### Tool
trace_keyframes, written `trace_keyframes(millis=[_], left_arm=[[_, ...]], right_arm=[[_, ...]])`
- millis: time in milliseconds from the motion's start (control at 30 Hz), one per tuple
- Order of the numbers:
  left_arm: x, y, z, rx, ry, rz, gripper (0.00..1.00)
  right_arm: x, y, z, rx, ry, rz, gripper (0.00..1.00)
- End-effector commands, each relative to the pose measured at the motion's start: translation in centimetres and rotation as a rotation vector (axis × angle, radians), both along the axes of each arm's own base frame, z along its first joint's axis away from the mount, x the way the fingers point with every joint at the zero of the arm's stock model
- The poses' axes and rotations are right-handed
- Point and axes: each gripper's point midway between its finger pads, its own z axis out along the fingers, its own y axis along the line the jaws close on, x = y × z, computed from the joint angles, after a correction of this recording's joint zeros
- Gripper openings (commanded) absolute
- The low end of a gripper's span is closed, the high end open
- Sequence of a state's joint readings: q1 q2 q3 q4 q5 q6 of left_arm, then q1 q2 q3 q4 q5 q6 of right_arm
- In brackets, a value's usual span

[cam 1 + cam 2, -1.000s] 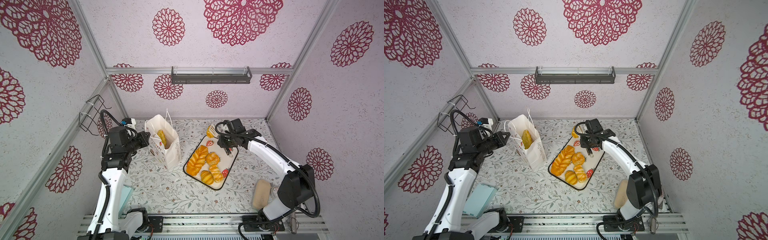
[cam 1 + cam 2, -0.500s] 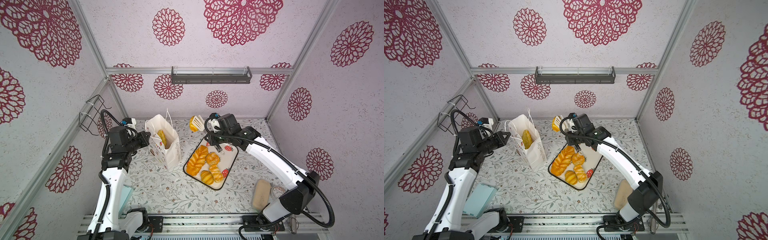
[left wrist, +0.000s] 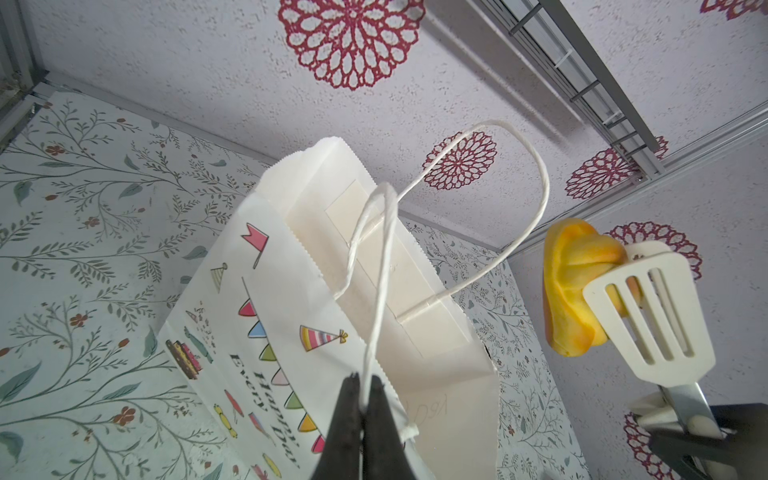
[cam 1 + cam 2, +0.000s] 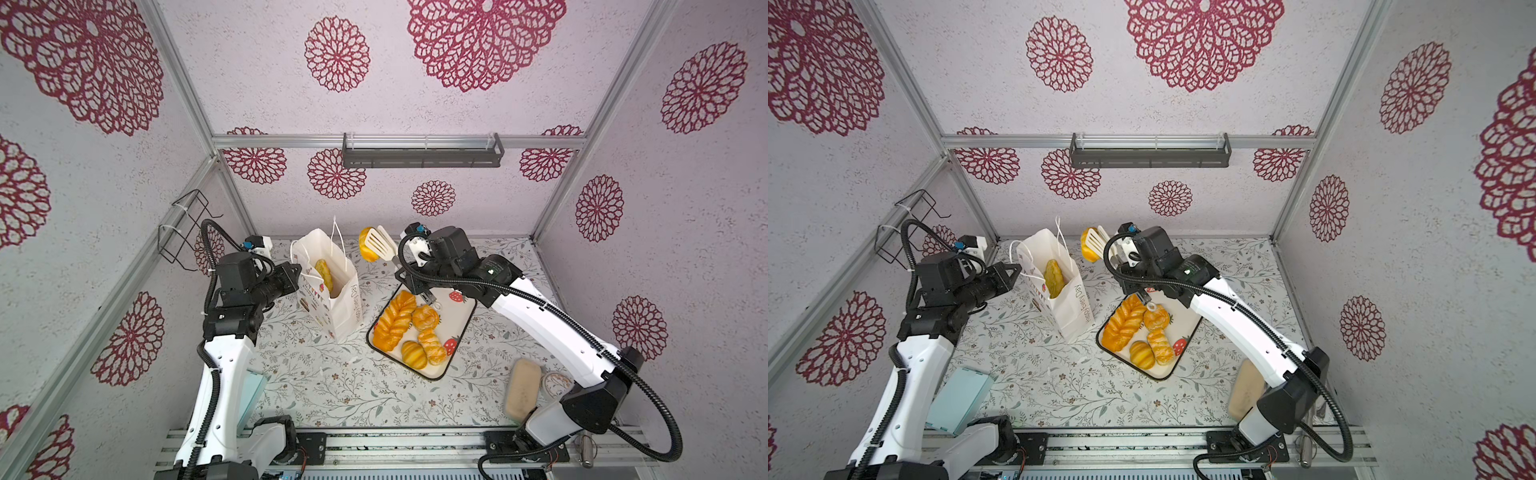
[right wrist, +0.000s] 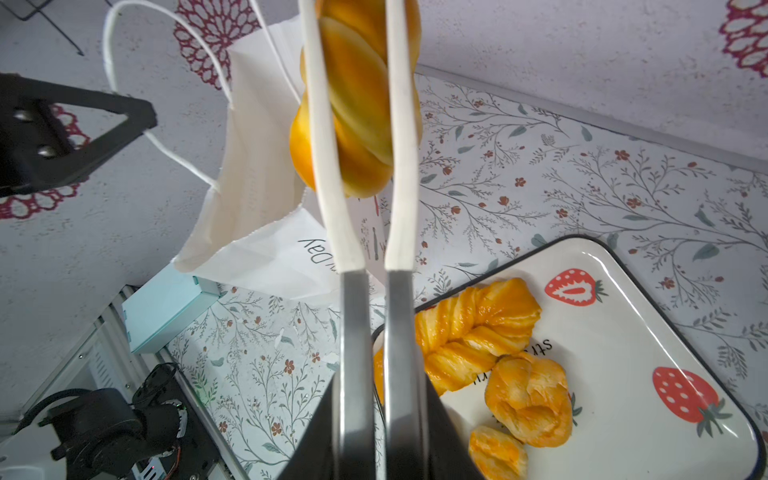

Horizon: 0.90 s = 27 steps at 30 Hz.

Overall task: Place the fake bread into the paper bag
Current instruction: 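Lift the striped croissant in the tongs and carry it into the bag opening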

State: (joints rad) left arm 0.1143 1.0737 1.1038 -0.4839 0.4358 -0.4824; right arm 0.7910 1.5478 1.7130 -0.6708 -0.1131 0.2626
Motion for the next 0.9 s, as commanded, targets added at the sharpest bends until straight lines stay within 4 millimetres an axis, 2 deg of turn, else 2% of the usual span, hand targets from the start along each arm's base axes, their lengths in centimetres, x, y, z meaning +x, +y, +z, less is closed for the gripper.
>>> trace_keyframes(millis=[0, 333, 567, 867], left_arm=[[0.2, 0.3, 0.2, 0.003, -0.017, 0.009, 0.0], [0.3, 0.2, 1.0, -0.013, -0.032, 0.004, 0.0], [0.1, -0.6, 1.8, -0.039, -0.064, -0.036, 0.0], [-0.1, -0.5, 2.1, -0.04, -0.073, -0.039, 0.0]], right_arm=[[-1.9, 0.9, 6.5, 0.128, -0.157, 0.082, 0.26], [-4.2, 3.7, 7.7, 0.153, -0.2, 0.182, 0.27], [-4.6, 5.5, 6.4, 0.144, -0.171, 0.216, 0.27], [-4.0, 6.6, 4.1, 0.11, -0.126, 0.223, 0.27]])
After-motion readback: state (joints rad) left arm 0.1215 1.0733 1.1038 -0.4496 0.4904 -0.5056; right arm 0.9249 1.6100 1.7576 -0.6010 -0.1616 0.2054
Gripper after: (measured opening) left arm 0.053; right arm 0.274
